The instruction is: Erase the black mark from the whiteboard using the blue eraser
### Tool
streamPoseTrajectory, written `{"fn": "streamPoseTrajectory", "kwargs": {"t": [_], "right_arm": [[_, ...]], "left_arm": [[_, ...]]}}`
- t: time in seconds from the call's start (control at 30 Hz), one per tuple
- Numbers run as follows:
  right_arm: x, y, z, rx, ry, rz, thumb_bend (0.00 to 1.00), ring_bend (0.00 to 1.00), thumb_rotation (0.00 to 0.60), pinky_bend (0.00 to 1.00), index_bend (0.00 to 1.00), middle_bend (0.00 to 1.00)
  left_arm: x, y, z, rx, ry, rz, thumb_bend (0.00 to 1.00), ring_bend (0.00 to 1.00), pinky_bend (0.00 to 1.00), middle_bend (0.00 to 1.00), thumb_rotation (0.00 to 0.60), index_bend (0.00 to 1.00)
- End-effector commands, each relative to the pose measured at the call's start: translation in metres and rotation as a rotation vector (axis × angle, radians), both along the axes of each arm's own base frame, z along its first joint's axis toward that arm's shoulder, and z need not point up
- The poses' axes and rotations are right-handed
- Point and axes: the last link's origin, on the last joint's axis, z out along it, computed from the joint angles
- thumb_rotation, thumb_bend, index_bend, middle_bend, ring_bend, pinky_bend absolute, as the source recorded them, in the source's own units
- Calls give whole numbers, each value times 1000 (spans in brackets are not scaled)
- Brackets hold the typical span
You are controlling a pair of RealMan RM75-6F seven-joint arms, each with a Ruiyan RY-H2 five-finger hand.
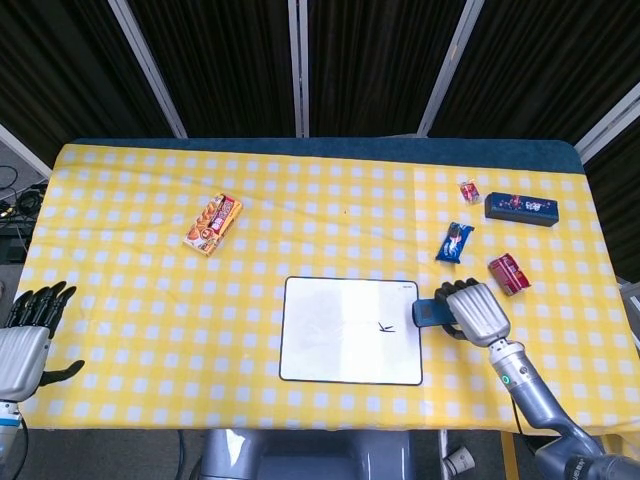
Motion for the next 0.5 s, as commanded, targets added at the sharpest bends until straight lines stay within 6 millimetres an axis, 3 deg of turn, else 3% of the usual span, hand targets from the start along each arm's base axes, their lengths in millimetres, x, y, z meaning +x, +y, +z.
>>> {"fn": "streamPoseTrajectory", "kwargs": {"t": [0.03,0.23,0.5], "right_arm": [[30,-13,-15,47,12,35,249,442,600,453,484,536],[49,-26,-38,83,46,39,251,443,600,463,484,536],[48,-29,-54,101,59,-5,255,447,600,462,486,538]], "left_arm": [[-1,2,0,0,-1,4,0,0,0,0,600,0],[-5,5,2,2,-3,19,0,0,0,0,600,0],[-7,5,4,8,-8,25,0,0,0,0,600,0]]}}
